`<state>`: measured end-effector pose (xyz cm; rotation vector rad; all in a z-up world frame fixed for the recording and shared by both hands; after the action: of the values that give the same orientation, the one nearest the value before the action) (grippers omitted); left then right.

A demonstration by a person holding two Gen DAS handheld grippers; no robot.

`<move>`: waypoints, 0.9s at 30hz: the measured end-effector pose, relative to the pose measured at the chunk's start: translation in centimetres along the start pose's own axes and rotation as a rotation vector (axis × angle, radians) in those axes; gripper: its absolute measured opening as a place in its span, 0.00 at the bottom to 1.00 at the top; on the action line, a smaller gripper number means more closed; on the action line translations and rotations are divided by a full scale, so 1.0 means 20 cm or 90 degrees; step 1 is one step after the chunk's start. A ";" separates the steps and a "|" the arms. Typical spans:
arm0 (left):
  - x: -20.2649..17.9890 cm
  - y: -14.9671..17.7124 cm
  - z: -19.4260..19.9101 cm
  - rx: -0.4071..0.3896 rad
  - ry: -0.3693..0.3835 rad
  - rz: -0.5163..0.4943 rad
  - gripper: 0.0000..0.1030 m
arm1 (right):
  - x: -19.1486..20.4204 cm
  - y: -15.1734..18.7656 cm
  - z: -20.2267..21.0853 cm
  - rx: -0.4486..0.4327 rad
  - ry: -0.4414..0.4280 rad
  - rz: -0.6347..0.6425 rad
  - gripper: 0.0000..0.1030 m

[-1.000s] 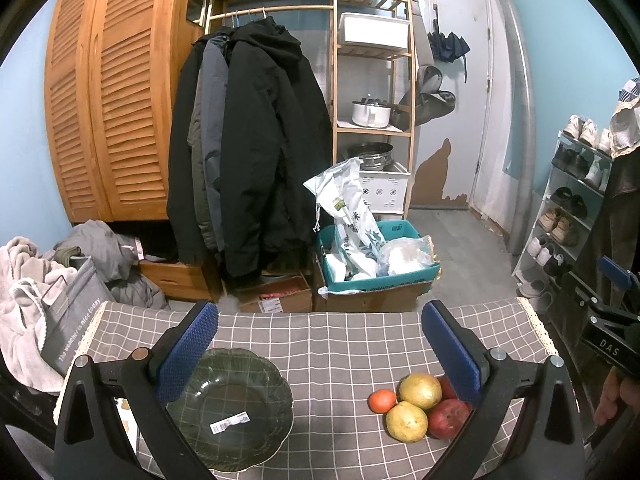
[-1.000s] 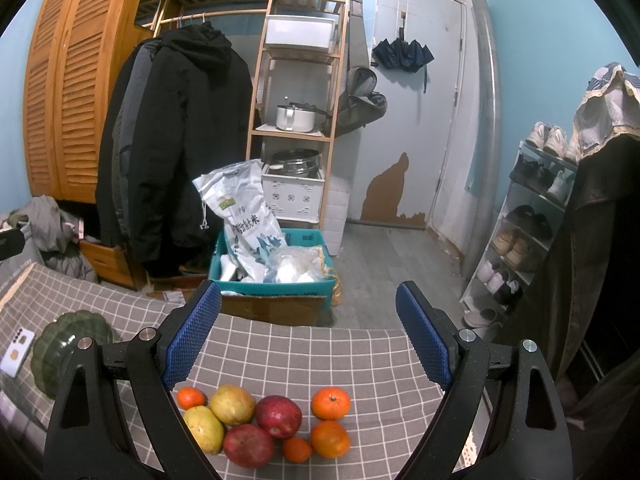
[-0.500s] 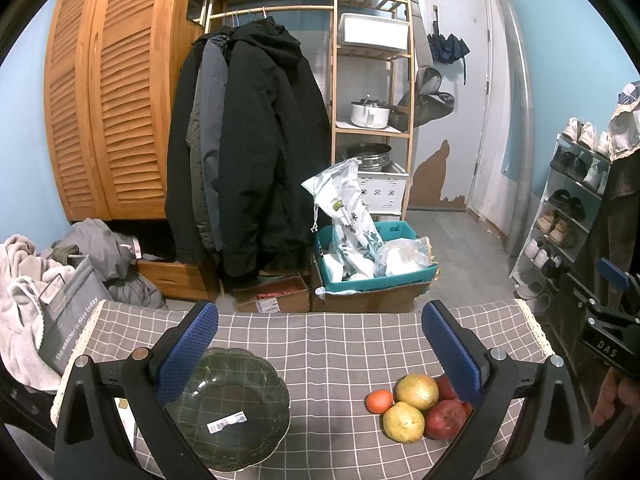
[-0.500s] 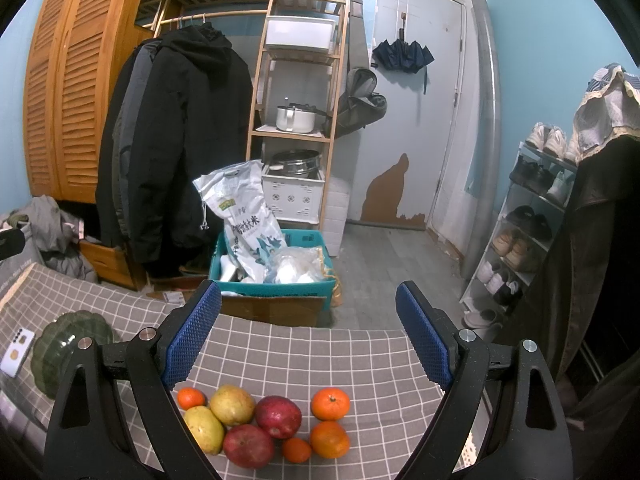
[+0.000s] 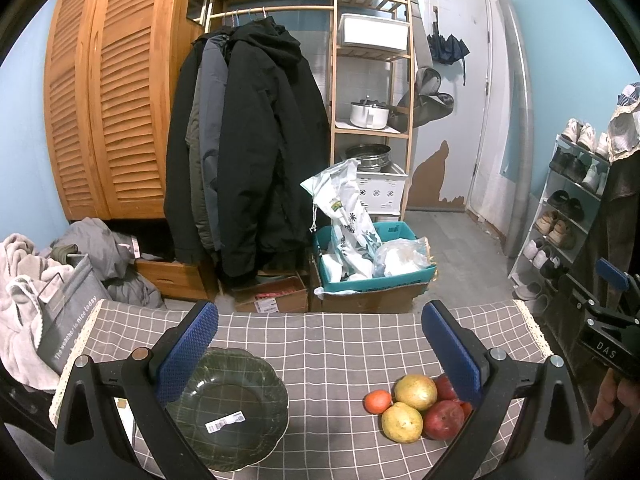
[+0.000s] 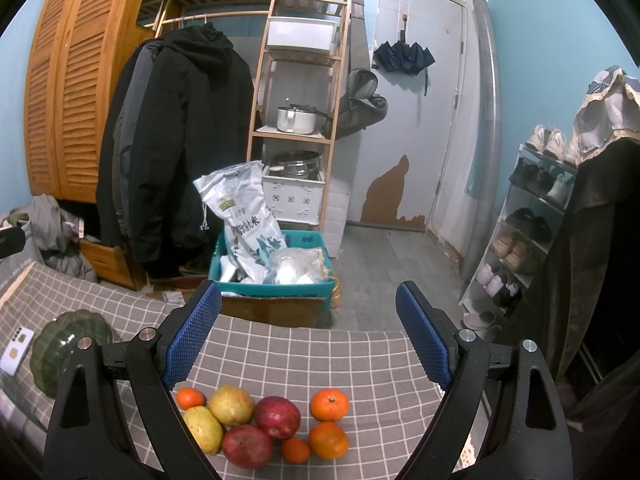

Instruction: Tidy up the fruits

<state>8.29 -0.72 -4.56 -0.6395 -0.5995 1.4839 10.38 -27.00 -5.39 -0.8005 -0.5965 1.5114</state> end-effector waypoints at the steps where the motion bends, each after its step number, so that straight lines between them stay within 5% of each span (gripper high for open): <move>1: 0.00 0.00 0.00 0.000 0.000 0.000 1.00 | 0.00 0.00 0.00 0.000 0.000 0.000 0.85; 27: -0.13 0.07 -0.12 0.045 0.010 -0.011 1.00 | 0.02 0.02 -0.05 0.037 -0.012 -0.017 0.85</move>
<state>8.88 -3.30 -7.18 -0.5897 -0.5364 1.4758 10.91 -26.74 -6.34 -0.7318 -0.5715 1.5066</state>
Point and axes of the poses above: each gripper's, at about its wrist camera, not at the fingertips, and z roughly against the way its jaws point, x to its left, y to its underside, the point moved 10 cm from there along -z, roughly the way its jaws point, and after that the axes turned 13 degrees about x, right-handed, at the moved point
